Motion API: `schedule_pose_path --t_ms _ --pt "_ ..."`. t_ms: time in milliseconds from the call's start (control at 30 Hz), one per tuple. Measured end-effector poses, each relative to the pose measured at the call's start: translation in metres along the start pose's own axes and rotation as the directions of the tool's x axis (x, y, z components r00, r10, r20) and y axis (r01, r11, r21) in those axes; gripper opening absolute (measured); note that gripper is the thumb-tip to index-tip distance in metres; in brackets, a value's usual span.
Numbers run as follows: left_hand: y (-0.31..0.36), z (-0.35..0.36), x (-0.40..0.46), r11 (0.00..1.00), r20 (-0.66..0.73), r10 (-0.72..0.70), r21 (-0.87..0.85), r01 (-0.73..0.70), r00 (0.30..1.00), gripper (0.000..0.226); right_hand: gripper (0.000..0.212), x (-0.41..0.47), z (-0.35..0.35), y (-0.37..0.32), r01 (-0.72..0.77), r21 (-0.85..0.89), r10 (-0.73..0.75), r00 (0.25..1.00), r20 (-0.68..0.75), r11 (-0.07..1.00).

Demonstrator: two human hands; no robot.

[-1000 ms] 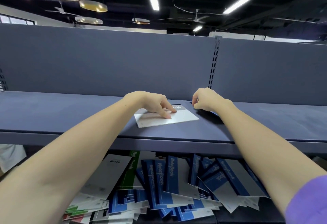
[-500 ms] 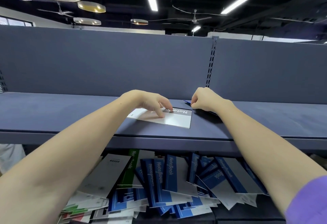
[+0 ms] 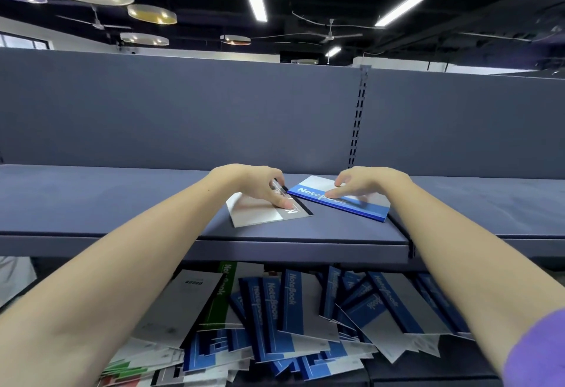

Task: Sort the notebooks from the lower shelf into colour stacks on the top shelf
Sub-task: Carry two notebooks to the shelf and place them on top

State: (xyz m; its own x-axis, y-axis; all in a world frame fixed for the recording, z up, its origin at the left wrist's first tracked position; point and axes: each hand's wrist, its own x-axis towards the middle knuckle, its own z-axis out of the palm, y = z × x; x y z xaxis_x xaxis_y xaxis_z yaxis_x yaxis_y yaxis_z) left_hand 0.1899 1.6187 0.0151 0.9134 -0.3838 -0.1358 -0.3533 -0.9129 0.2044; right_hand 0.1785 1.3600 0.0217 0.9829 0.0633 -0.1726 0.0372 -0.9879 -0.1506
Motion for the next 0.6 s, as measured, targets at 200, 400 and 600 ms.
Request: schedule_pose_path --t_ms 200,400,600 --pt "0.003 0.000 -0.001 0.982 0.017 0.076 -0.173 -0.071 0.997 0.075 0.072 0.005 0.004 -0.002 -0.083 -0.002 0.083 0.995 -0.054 0.997" --pt "0.000 0.002 -0.002 0.982 0.020 0.071 -0.179 -0.066 0.997 0.074 0.105 -0.005 0.002 -0.008 -0.285 0.122 0.296 0.952 -0.081 0.951" --pt "0.002 0.002 -0.005 0.992 0.024 0.035 -0.122 -0.032 0.999 0.079 0.067 -0.005 -0.004 -0.009 -0.317 0.247 0.360 0.920 -0.156 0.916"
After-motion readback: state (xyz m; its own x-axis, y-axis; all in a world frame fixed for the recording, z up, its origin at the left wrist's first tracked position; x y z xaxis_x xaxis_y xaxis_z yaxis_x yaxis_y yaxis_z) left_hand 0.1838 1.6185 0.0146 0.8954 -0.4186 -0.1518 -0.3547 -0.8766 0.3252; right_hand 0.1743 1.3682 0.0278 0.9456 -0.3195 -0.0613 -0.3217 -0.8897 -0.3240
